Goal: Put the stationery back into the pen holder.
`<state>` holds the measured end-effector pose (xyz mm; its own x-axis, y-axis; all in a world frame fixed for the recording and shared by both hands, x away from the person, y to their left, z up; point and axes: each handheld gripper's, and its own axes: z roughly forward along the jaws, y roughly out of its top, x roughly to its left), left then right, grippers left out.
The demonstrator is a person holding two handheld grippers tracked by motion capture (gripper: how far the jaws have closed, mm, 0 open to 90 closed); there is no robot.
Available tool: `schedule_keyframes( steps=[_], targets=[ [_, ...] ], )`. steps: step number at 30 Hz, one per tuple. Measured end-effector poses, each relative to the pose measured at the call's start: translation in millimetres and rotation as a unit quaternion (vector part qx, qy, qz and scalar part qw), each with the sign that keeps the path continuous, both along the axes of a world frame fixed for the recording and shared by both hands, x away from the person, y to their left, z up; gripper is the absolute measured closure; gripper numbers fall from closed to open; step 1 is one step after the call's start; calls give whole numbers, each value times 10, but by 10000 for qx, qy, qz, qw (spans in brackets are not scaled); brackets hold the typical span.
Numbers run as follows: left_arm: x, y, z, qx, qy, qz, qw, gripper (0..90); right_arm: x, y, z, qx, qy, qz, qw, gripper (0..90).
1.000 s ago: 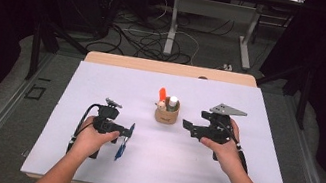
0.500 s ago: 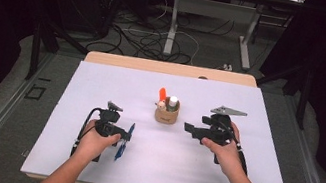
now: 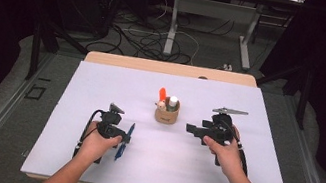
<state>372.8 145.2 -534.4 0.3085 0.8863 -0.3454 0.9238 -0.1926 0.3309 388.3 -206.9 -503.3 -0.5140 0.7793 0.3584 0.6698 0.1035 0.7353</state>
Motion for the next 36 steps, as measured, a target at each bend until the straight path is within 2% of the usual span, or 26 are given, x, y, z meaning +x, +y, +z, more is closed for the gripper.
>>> schedule_keyframes(
  steps=[9,17,28,36],
  targets=[
    [-4,-14,-5,68,11,29,10000,749,24,-14,-38,-27,281,-83,9996,212],
    [-4,-14,-7,63,81,171,9998,791,26,0,-45,-50,274,-21,9996,216],
    [5,-11,-2,18,140,167,9998,794,22,2,-40,-74,237,-5,9997,231],
    [2,9,39,-117,109,89,9998,795,1,22,-47,-56,214,43,9997,308]
  ],
)
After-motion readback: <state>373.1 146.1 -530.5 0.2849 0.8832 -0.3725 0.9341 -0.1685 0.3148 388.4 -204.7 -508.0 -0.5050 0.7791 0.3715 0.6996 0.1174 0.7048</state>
